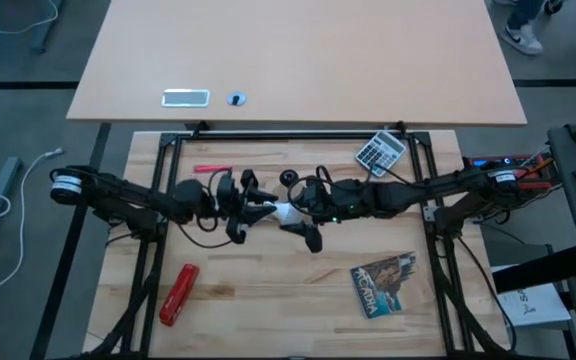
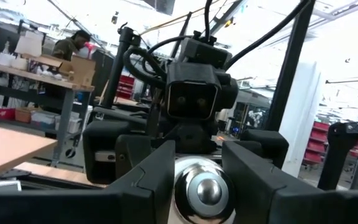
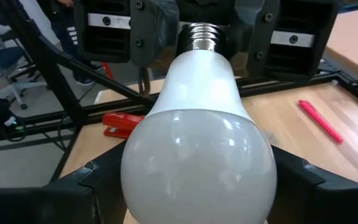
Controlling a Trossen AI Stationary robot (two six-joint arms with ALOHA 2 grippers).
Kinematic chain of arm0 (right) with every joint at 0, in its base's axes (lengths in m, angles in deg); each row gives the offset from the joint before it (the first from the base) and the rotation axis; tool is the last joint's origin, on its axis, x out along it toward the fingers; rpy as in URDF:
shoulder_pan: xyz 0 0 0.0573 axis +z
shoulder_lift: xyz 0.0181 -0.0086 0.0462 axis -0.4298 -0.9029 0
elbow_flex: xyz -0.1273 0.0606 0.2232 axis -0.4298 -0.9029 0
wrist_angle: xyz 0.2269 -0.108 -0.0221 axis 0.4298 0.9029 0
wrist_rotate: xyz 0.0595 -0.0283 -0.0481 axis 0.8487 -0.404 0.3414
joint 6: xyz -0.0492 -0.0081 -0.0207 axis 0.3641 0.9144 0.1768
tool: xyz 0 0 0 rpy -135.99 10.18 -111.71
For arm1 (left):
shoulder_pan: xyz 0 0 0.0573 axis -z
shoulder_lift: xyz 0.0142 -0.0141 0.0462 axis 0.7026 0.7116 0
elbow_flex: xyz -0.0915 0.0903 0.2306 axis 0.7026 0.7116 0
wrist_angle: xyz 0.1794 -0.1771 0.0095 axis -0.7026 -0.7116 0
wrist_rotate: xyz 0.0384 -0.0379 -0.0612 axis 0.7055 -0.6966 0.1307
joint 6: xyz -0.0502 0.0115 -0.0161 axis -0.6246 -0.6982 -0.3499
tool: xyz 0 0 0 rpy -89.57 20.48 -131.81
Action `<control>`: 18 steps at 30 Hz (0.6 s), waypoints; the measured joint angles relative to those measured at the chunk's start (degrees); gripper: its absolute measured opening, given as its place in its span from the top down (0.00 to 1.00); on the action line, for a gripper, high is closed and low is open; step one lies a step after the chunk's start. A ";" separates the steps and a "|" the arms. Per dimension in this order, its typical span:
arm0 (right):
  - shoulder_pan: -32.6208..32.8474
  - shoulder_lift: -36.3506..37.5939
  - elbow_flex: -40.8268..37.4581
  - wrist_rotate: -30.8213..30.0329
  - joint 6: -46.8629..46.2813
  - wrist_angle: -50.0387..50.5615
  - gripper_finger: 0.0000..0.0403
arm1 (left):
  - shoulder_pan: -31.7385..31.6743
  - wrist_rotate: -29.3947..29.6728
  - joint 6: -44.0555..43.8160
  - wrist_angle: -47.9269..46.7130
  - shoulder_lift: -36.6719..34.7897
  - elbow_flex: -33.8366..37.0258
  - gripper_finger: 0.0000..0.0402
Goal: Screw lightbulb
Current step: Insert the lightbulb into the lamp
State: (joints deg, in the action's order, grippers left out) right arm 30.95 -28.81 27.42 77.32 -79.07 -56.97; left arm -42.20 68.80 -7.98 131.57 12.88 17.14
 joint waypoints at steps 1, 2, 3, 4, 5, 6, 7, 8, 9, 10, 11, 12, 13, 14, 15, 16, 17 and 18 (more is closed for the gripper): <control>0.14 0.00 0.00 0.11 -0.34 0.05 0.31 | 0.28 0.23 0.27 0.06 0.00 0.00 0.70; 0.20 0.00 0.00 0.13 -0.66 0.20 0.30 | 0.53 0.61 0.48 0.14 0.00 0.00 0.71; 0.29 0.00 0.00 0.14 -0.76 0.31 0.30 | 0.78 1.26 0.57 0.14 0.00 0.00 0.73; 0.44 0.00 0.00 0.09 -0.88 0.39 0.29 | 0.95 1.55 0.71 0.16 -0.04 0.00 0.74; 0.57 0.00 0.00 -0.08 -1.20 0.53 0.29 | 1.21 1.55 0.80 0.14 -0.04 0.00 0.75; 0.80 0.00 0.00 -0.18 -1.38 0.65 0.29 | 1.36 1.57 0.94 0.16 -0.07 0.00 0.76; 1.05 0.00 0.00 -0.53 -1.46 0.62 0.30 | 1.59 1.58 1.04 0.15 -0.07 0.00 0.76; 1.37 0.00 0.00 -1.12 -1.56 0.60 0.30 | 1.79 1.60 1.12 0.16 -0.09 0.00 0.76; 1.61 0.00 0.00 -1.52 -1.57 0.59 0.31 | 2.02 1.77 1.23 0.14 -0.09 0.00 0.76; 1.83 0.00 0.00 -1.81 -1.59 0.57 0.31 | 2.35 2.46 1.42 0.16 -0.09 0.00 0.76; 2.09 0.00 0.00 -2.19 -1.66 0.57 0.31 | 2.76 3.46 1.56 0.15 -0.10 0.00 0.76; 2.28 0.00 0.00 -2.52 -1.86 0.53 0.32 | 3.16 4.54 1.65 0.16 -0.11 0.00 0.75; 2.47 0.00 0.00 -2.77 -2.17 0.53 0.32 | 3.57 5.73 1.75 0.14 -0.11 0.00 0.74; 2.57 0.00 0.00 -2.91 -2.27 0.56 0.32 | 4.01 6.85 2.09 0.14 -0.11 0.00 0.73; 2.78 0.00 0.00 -3.32 -2.40 0.60 0.31 | 4.40 7.70 2.58 0.15 -0.11 0.00 0.72; 3.01 0.00 0.00 -3.84 -2.48 0.57 0.30 | 4.78 8.45 2.99 0.31 -0.11 0.00 0.72; 3.27 0.00 0.00 -4.44 -2.69 0.53 0.30 | 5.22 9.20 3.26 0.47 -0.11 0.00 0.73; 3.55 0.00 0.00 -5.22 -2.90 0.68 0.29 | 5.55 9.94 3.34 0.92 -0.11 0.02 0.73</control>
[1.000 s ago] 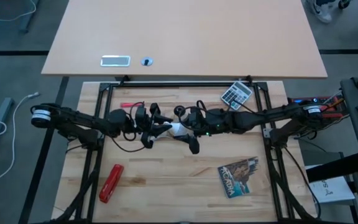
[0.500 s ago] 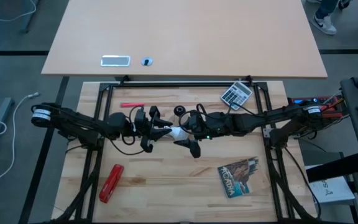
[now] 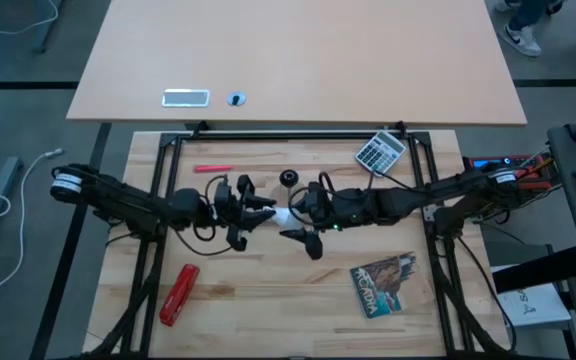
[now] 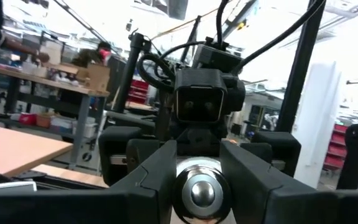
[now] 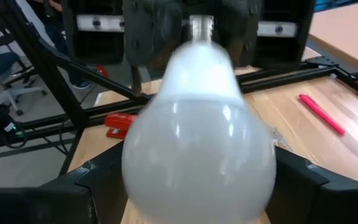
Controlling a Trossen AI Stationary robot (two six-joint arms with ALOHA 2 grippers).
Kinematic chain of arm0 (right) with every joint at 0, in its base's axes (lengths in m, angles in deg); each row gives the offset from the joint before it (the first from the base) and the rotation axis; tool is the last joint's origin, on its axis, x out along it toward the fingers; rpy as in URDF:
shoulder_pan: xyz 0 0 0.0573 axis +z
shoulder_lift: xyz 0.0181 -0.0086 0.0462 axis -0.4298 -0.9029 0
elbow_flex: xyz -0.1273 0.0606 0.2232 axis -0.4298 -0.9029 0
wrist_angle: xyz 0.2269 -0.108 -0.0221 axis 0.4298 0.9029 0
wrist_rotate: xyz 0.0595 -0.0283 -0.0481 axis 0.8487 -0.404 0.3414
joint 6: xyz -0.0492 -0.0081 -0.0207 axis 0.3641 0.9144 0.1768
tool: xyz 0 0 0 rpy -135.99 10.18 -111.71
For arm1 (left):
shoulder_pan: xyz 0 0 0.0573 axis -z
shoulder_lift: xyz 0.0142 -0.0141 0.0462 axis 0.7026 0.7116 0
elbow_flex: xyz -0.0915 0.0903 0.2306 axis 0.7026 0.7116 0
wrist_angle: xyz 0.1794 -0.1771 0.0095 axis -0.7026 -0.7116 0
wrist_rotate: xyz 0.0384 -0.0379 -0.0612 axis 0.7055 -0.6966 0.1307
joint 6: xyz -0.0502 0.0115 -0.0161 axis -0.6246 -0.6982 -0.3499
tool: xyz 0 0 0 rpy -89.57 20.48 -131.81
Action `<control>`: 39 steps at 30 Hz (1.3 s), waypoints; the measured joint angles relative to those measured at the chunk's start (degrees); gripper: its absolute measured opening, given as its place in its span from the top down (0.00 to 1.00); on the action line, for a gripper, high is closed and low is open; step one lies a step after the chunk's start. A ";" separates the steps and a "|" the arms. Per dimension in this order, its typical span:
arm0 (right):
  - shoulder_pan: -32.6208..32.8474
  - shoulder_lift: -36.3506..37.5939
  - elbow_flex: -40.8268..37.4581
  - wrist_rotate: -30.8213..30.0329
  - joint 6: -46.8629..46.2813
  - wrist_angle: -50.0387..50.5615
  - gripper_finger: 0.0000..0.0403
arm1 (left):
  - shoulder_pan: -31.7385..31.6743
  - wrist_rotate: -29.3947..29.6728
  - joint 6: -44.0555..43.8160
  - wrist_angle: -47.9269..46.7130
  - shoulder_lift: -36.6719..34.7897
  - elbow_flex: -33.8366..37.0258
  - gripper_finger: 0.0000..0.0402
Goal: Screw lightbulb
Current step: Insert the lightbulb into the lamp
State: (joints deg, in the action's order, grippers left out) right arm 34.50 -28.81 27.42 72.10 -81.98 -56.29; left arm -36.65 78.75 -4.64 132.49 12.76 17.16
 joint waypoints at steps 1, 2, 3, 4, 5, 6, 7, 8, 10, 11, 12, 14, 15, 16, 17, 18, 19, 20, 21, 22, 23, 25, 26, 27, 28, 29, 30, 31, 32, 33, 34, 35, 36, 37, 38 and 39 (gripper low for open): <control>0.28 0.00 0.00 -0.72 -0.05 0.23 0.28 | 0.30 0.72 -0.02 0.38 -0.09 0.00 0.75; 0.49 -0.02 0.00 -1.16 -0.05 0.21 0.27 | 0.54 1.58 -0.06 0.66 -0.17 0.00 0.76; 0.72 -0.04 0.00 -1.66 -0.09 0.27 0.27 | 0.80 2.32 0.03 0.98 -0.17 0.00 0.76; 0.94 -0.04 -0.02 -2.50 -0.24 0.28 0.27 | 1.09 3.05 -0.03 1.34 -0.17 0.00 0.76; 1.21 -0.04 -0.02 -3.19 -0.36 0.24 0.26 | 1.45 3.53 -0.01 1.61 -0.15 0.00 0.76; 1.49 -0.04 -0.02 -3.71 -0.43 0.26 0.26 | 1.82 4.35 0.04 2.02 -0.10 0.00 0.76; 1.80 -0.04 -0.02 -4.06 -0.50 0.26 0.26 | 2.21 5.08 0.16 2.57 -0.08 0.00 0.76; 2.15 -0.04 -0.02 -4.66 -0.94 0.26 0.27 | 2.68 6.07 0.13 2.99 -0.08 0.00 0.75; 2.94 -0.04 -0.04 -5.36 -1.35 0.32 0.27 | 3.86 7.89 0.29 3.39 -0.08 0.00 0.74; 3.36 -0.04 -0.04 -5.66 -1.50 0.32 0.28 | 4.49 8.89 0.87 3.49 -0.08 0.00 0.74; 3.88 -0.04 -0.04 -6.33 -1.70 0.36 0.28 | 5.14 9.73 1.67 3.65 -0.08 0.00 0.74; 5.22 -0.04 -0.04 -8.12 -1.78 0.67 0.29 | 6.52 11.09 3.28 3.97 -0.08 0.00 0.75; 5.95 -0.04 -0.04 -9.31 -1.77 1.06 0.29 | 7.18 11.41 4.28 4.38 -0.06 0.00 0.76; 6.68 -0.04 -0.04 -10.71 -1.81 1.75 0.30 | 7.80 11.63 5.35 4.91 -0.04 0.00 0.76; 7.41 0.00 -0.04 -12.30 -1.94 2.76 0.30 | 8.44 11.61 6.23 5.47 -0.04 0.00 0.76; 8.17 0.04 -0.04 -14.24 -2.42 3.81 0.30 | 9.13 11.62 6.84 6.11 -0.04 0.00 0.76; 8.86 0.07 -0.04 -16.31 -2.91 5.06 0.31 | 9.73 11.60 7.22 6.69 -0.04 0.00 0.76; 9.50 0.11 -0.04 -18.39 -3.40 6.38 0.31 | 10.25 11.58 7.38 7.24 -0.04 0.00 0.76; 10.11 0.13 -0.04 -20.33 -3.97 7.48 0.31 | 10.74 11.56 7.73 7.62 -0.04 0.00 0.76; 10.78 0.13 -0.04 -22.01 -4.33 8.46 0.31 | 11.18 11.54 8.20 8.02 -0.04 0.00 0.76; 11.42 0.13 -0.04 -23.41 -4.61 9.10 0.31 | 11.60 11.53 8.74 8.36 -0.04 0.00 0.76; 12.83 0.13 -0.04 -25.30 -4.61 9.06 0.30 | 12.48 11.56 10.03 9.14 0.12 0.00 0.75; 13.66 0.13 -0.04 -26.31 -3.95 8.54 0.30 | 13.02 11.56 11.04 9.76 0.28 0.00 0.75; 14.63 0.13 -0.04 -27.30 -2.81 7.85 0.29 | 13.65 11.44 12.13 10.45 0.45 0.00 0.75; 15.64 0.13 -0.04 -28.19 -1.35 6.88 0.29 | 14.37 11.05 13.26 11.13 0.61 0.00 0.76; 16.81 0.15 -0.04 -29.17 0.35 5.59 0.28 | 15.24 10.88 14.59 11.88 0.77 0.00 0.76; 17.91 0.15 -0.07 -30.14 2.08 4.20 0.28 | 15.98 10.79 15.97 12.66 0.94 0.00 0.76; 19.01 0.15 -0.07 -31.18 4.15 2.47 0.28 | 16.69 10.73 17.48 13.37 1.09 0.00 0.76; 20.13 0.15 -0.15 -32.08 6.40 0.33 0.27 | 17.47 10.60 18.91 13.98 1.18 0.00 0.76; 21.13 0.16 -0.39 -32.54 8.90 -2.49 0.27 | 18.20 10.60 20.13 14.70 1.29 0.00 0.76; 22.02 0.17 -0.90 -32.79 11.78 -6.22 0.27 | 18.74 10.60 21.17 15.67 1.41 0.00 0.76; 22.81 0.17 -1.63 -32.92 14.92 -10.71 0.27 | 19.24 10.60 22.19 16.72 1.58 0.00 0.76; 23.47 0.05 -2.55 -32.97 17.82 -15.38 0.28 | 19.68 10.58 23.17 17.59 1.70 0.00 0.76; 23.96 -0.34 -3.64 -33.02 20.48 -20.58 0.28 | 20.05 10.49 24.01 18.39 1.90 0.00 0.76; 24.38 -0.66 -4.85 -32.98 23.18 -25.49 0.28 | 20.24 9.93 24.77 19.05 2.08 0.00 0.76; 24.72 -1.03 -6.08 -33.01 25.54 -29.34 0.29 | 20.33 8.76 25.37 19.28 2.19 0.00 0.76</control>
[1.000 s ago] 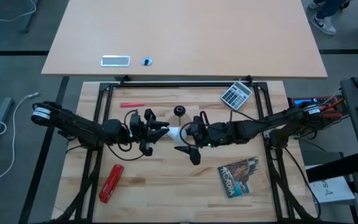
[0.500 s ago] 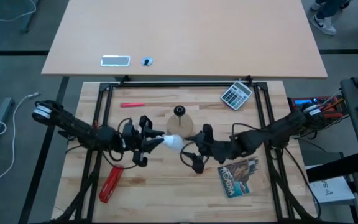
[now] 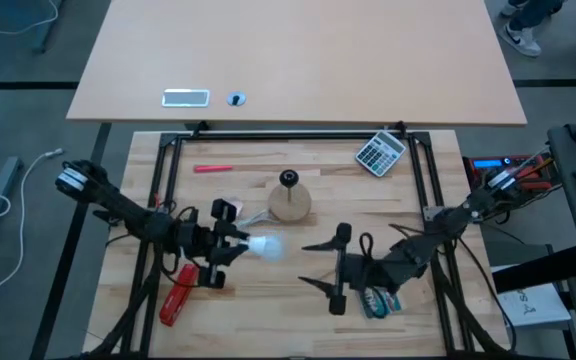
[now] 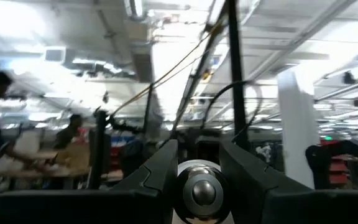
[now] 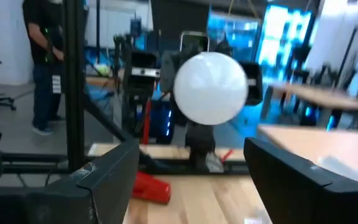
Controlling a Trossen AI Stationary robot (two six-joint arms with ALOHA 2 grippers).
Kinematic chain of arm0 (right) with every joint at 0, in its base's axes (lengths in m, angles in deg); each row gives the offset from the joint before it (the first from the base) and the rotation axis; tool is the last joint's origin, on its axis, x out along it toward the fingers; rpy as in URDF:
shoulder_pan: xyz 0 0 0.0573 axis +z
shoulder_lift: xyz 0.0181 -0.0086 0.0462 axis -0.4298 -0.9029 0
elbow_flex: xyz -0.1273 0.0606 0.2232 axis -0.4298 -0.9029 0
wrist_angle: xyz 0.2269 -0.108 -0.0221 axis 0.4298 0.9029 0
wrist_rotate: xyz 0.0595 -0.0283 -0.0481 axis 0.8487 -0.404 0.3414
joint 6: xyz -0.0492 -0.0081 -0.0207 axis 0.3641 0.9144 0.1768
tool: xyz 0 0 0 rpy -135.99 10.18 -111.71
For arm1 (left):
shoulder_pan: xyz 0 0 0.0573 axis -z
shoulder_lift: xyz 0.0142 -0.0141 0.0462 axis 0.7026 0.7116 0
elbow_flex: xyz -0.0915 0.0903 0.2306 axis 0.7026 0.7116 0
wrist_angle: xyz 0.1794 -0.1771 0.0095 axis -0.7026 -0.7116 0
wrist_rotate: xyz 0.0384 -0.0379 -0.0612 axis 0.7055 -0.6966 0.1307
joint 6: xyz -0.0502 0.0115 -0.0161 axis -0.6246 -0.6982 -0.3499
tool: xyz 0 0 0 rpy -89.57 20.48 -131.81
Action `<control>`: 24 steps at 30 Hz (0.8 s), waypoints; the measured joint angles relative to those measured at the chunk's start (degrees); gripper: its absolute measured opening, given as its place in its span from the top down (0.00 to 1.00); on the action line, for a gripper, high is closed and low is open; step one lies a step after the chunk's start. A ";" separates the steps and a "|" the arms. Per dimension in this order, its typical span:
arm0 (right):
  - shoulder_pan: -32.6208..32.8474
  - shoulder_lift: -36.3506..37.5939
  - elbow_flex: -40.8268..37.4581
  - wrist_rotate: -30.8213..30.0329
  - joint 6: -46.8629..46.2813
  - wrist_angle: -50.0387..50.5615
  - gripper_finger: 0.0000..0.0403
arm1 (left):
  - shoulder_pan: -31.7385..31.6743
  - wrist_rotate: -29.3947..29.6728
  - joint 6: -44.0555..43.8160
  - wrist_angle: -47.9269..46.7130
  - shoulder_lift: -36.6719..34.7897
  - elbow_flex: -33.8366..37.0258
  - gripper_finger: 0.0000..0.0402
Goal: Screw lightbulb
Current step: Insert the lightbulb into the lamp
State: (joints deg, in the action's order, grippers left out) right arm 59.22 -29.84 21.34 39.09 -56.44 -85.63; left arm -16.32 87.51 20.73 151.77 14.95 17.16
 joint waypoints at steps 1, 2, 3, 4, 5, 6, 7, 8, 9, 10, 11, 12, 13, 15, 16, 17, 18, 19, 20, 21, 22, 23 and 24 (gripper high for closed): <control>0.09 -0.57 -1.01 0.03 1.80 -3.29 0.29 | 0.02 -1.37 0.48 0.16 0.19 0.00 0.76; 0.09 -1.20 -1.80 0.40 3.14 -6.51 0.29 | 0.02 -2.73 0.91 0.35 0.49 0.00 0.76; 0.06 -1.81 -2.50 0.95 4.15 -9.01 0.29 | 0.02 -3.58 1.36 0.71 0.87 0.00 0.76; 0.01 -2.47 -2.93 1.21 5.12 -11.05 0.29 | 0.02 -4.33 1.83 0.83 1.25 0.00 0.76; -0.02 -3.20 -3.04 1.37 6.43 -12.76 0.29 | 0.02 -4.53 2.11 1.27 1.78 0.00 0.76; -0.02 -4.17 -2.98 1.43 7.60 -14.29 0.28 | 0.02 -4.75 2.69 1.76 2.31 -0.02 0.76; -0.02 -5.08 -2.66 1.33 8.46 -15.00 0.27 | 0.02 -5.43 3.40 2.46 2.87 -0.02 0.76; -0.02 -6.00 -2.15 1.39 9.71 -15.68 0.26 | 0.00 -6.60 3.83 3.30 3.53 -0.02 0.76; -0.02 -6.84 -1.46 1.39 10.81 -15.83 0.25 | -0.03 -8.04 4.16 4.59 4.30 -0.02 0.76; -0.02 -7.68 -0.60 1.37 11.83 -15.85 0.24 | 0.00 -9.16 4.46 6.13 5.10 -0.02 0.76; -0.02 -8.42 0.32 1.36 12.51 -15.96 0.23 | 0.01 -9.92 4.81 7.49 5.80 -0.02 0.76; -0.02 -9.12 1.25 1.30 13.16 -16.09 0.22 | 0.02 -10.42 4.84 8.71 6.49 -0.02 0.76; -0.02 -9.81 2.21 1.24 13.63 -16.15 0.21 | 0.02 -10.76 4.87 9.15 7.01 -0.05 0.76; -0.02 -11.13 4.01 1.07 14.44 -16.02 0.19 | 0.00 -10.86 5.04 9.12 7.86 -0.17 0.76; -0.02 -11.66 4.79 1.03 14.63 -15.43 0.18 | 0.00 -11.00 5.05 9.14 8.38 -0.32 0.76; -0.02 -12.17 5.62 1.02 14.62 -15.26 0.17 | -0.02 -11.35 5.08 9.12 8.91 -0.67 0.76; -0.02 -12.49 6.23 1.03 14.61 -15.27 0.17 | -0.02 -11.54 5.36 9.09 9.40 -1.12 0.76; -0.07 -12.80 6.71 0.79 14.64 -15.29 0.16 | 0.00 -11.72 5.76 8.99 9.66 -1.50 0.76; -0.13 -13.05 7.25 0.84 14.64 -15.48 0.16 | 0.00 -11.78 5.89 9.09 9.99 -2.05 0.76; -0.13 -13.25 7.57 0.82 14.64 -15.52 0.16 | 0.00 -11.85 5.91 9.14 10.26 -2.62 0.76; -0.13 -13.49 7.90 0.69 14.65 -15.45 0.16 | 0.00 -11.87 6.06 9.16 10.50 -2.94 0.76; -0.13 -13.66 8.19 0.69 14.67 -15.41 0.16 | 0.00 -12.07 6.12 9.16 10.90 -3.28 0.76; -0.15 -13.80 8.38 0.61 14.69 -15.30 0.16 | 0.00 -12.21 6.20 9.03 11.25 -3.63 0.76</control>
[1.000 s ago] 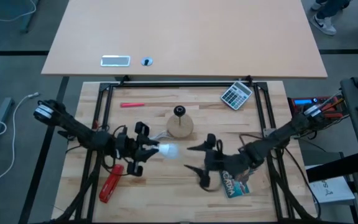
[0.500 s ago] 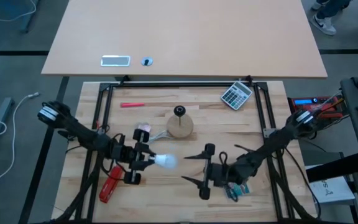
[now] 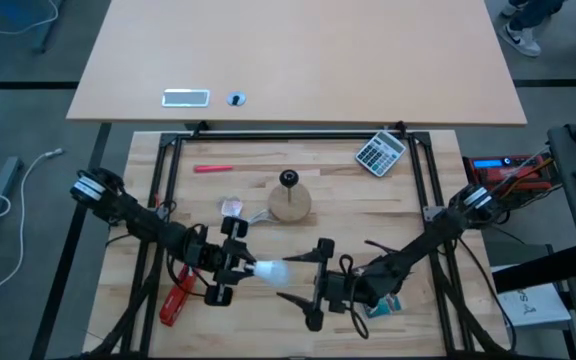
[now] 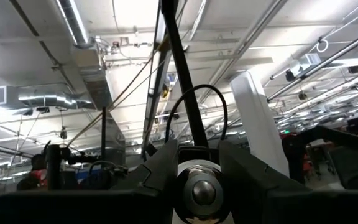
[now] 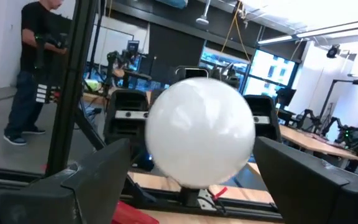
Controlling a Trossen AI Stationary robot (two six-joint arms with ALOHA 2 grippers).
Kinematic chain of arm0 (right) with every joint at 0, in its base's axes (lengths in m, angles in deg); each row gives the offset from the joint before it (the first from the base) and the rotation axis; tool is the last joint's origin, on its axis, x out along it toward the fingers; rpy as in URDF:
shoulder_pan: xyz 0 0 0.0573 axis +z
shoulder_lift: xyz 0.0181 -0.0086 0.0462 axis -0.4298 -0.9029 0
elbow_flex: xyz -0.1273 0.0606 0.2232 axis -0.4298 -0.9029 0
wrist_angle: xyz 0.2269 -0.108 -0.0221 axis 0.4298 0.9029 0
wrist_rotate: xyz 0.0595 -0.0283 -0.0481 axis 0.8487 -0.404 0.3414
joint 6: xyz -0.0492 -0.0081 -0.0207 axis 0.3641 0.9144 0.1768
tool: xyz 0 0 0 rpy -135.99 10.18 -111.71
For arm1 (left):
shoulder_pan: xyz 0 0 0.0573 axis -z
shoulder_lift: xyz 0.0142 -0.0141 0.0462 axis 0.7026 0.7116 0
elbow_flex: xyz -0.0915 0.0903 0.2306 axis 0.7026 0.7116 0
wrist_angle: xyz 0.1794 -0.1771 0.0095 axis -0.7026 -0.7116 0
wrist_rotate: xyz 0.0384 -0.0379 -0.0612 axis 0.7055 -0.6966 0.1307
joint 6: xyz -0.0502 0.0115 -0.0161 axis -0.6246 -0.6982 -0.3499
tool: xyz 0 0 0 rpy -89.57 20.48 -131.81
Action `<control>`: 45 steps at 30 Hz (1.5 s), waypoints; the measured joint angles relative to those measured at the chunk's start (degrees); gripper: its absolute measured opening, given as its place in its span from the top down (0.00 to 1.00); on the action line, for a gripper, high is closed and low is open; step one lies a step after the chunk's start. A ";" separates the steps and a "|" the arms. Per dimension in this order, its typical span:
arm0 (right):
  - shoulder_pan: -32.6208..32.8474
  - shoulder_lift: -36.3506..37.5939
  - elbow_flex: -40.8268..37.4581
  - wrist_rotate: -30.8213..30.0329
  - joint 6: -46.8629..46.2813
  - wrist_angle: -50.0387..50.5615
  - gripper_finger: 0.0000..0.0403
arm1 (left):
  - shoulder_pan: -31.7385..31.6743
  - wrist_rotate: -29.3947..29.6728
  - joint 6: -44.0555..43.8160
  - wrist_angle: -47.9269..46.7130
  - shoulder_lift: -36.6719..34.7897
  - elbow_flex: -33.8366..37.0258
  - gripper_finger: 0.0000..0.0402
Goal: Screw lightbulb
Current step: Insert the lightbulb into the lamp
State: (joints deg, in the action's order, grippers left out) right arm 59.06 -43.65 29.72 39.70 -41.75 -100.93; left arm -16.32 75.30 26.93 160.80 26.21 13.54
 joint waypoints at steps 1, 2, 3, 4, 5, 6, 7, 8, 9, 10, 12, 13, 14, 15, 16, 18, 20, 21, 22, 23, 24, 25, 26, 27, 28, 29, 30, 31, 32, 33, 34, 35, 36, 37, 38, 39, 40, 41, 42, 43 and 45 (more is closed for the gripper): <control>0.00 -0.01 0.15 -0.22 0.00 0.09 0.16 | 0.00 -0.32 0.10 -0.13 0.26 -0.26 0.76; 0.00 -0.01 0.27 -0.94 0.07 0.08 0.16 | 0.00 -0.60 0.13 -0.05 0.63 -0.67 0.76; -0.02 -0.01 0.32 -1.30 0.14 0.01 0.16 | 0.00 -0.64 0.23 0.01 0.94 -1.09 0.76; -0.15 0.00 0.32 -1.67 0.08 -0.08 0.16 | 0.00 -0.70 0.38 0.02 1.26 -1.39 0.76; -0.27 0.04 0.32 -1.63 -0.11 -0.08 0.16 | 0.00 -0.70 0.50 0.04 1.71 -1.79 0.76; -0.31 0.08 0.32 -1.56 -0.44 0.03 0.16 | -0.01 -0.68 0.59 -0.02 2.15 -2.22 0.76; -0.38 0.12 0.30 -1.56 -0.48 0.09 0.16 | -0.04 -0.66 0.83 -0.03 2.59 -2.59 0.76; -0.45 0.18 0.30 -1.48 -0.48 0.03 0.16 | -0.07 -0.62 1.05 -0.07 3.00 -3.08 0.76; -0.56 0.21 0.30 -1.34 -0.48 -0.03 0.16 | -0.07 -0.51 1.20 0.00 3.48 -3.61 0.76; -0.64 0.21 0.30 -1.22 -0.50 -0.29 0.16 | -0.08 -0.41 1.25 0.04 3.95 -4.23 0.76; -0.83 0.20 0.36 -1.19 -0.50 -0.29 0.16 | -0.28 -0.27 1.41 -0.12 5.02 -5.41 0.76; -0.89 0.14 0.48 -1.27 -0.49 -0.27 0.16 | -0.34 -0.24 1.39 -0.17 5.56 -5.90 0.76; -0.99 0.12 0.60 -1.27 -0.42 -0.21 0.16 | -0.38 -0.10 1.45 -0.24 5.97 -6.21 0.76; -0.99 0.12 0.66 -1.27 -0.42 -0.15 0.16 | -0.44 -0.05 1.54 -0.29 6.39 -6.58 0.76; -0.99 0.12 0.76 -1.29 -0.39 -0.13 0.16 | -0.44 -0.02 1.55 -0.35 6.58 -6.80 0.76; -1.00 0.12 0.99 -1.62 0.20 -0.15 0.16 | -0.44 1.12 1.57 -0.91 6.67 -6.78 0.76; -1.03 0.12 1.18 -2.07 0.55 -0.30 0.17 | -0.38 2.83 1.61 -1.05 6.67 -6.32 0.75; -1.03 0.12 1.24 -2.16 0.55 -0.32 0.19 | -0.39 3.18 1.59 -1.05 6.67 -6.11 0.75; -1.03 0.12 1.24 -2.33 0.62 -0.30 0.20 | -0.39 3.48 1.61 -1.03 6.67 -5.96 0.75; -1.03 0.12 1.24 -2.56 0.91 -0.21 0.22 | -0.40 3.61 1.61 -0.98 6.67 -5.83 0.75; -1.03 0.12 1.24 -2.65 1.16 -0.09 0.24 | -0.42 3.66 1.61 -0.97 6.67 -5.81 0.75; -1.03 0.12 1.24 -2.61 1.39 0.00 0.27 | -0.42 3.74 1.61 -0.97 6.67 -5.81 0.75; -1.01 0.12 1.24 -2.61 1.50 0.06 0.29 | -0.42 3.78 1.61 -0.97 6.67 -5.81 0.75; -1.01 0.12 1.24 -2.58 1.60 0.16 0.32 | -0.43 3.86 1.63 -0.92 6.67 -5.81 0.75; -1.01 0.12 1.24 -2.58 1.62 0.31 0.35 | -0.44 3.89 1.66 -0.92 6.67 -5.81 0.75; -1.01 0.12 1.24 -2.57 1.60 0.54 0.38 | -0.44 3.89 1.68 -0.92 6.67 -5.81 0.75; -1.01 0.12 1.24 -2.61 1.50 0.86 0.40 | -0.44 3.89 1.71 -0.92 6.67 -5.81 0.75; -1.01 0.12 1.24 -2.63 1.44 0.99 0.42 | -0.44 3.95 1.72 -0.94 6.67 -5.81 0.74; -1.01 0.12 1.24 -2.61 1.44 1.03 0.42 | -0.44 4.02 1.72 -0.94 6.67 -5.81 0.74; -1.01 0.12 1.24 -2.61 1.44 1.03 0.42 | -0.44 4.02 1.72 -0.94 6.67 -5.81 0.73; -1.01 0.12 1.24 -2.61 1.28 1.10 0.42 | -0.44 4.04 1.70 -0.94 6.67 -5.81 0.73; -1.01 0.12 1.24 -2.66 1.03 1.18 0.42 | -0.44 4.04 1.66 -0.94 6.67 -5.79 0.73; -1.01 0.12 1.24 -2.68 1.01 1.18 0.42 | -0.44 4.04 1.66 -0.94 6.67 -5.77 0.73; -1.00 0.13 1.24 -2.87 1.00 1.20 0.42 | -0.42 4.05 1.66 -0.96 6.67 -5.73 0.73; -0.98 0.23 1.24 -3.39 1.02 1.36 0.42 | -0.43 4.12 1.64 -1.15 6.67 -5.73 0.74; -0.94 0.35 1.24 -4.06 1.11 1.76 0.41 | -0.46 4.21 1.61 -1.44 6.64 -5.71 0.74; -0.92 0.46 1.24 -4.65 1.11 2.15 0.41 | -0.46 4.28 1.57 -1.49 6.64 -5.61 0.74; -0.92 0.82 1.24 -5.09 0.79 3.24 0.40 | -0.48 4.51 1.57 -1.56 6.64 -5.34 0.74; -0.92 1.24 1.24 -5.36 0.20 4.74 0.40 | -0.47 5.01 1.57 -1.61 6.64 -5.09 0.73; -0.92 1.58 1.24 -5.81 -1.08 6.25 0.40 | -0.48 5.78 1.55 -1.78 6.64 -4.83 0.72; -1.00 2.49 1.34 -7.18 -3.61 9.83 0.41 | -0.44 9.00 1.57 -1.82 6.64 -4.26 0.69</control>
State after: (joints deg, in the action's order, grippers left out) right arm 58.07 -41.16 31.06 32.52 -45.36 -91.11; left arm -16.76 84.30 28.50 158.99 32.85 9.28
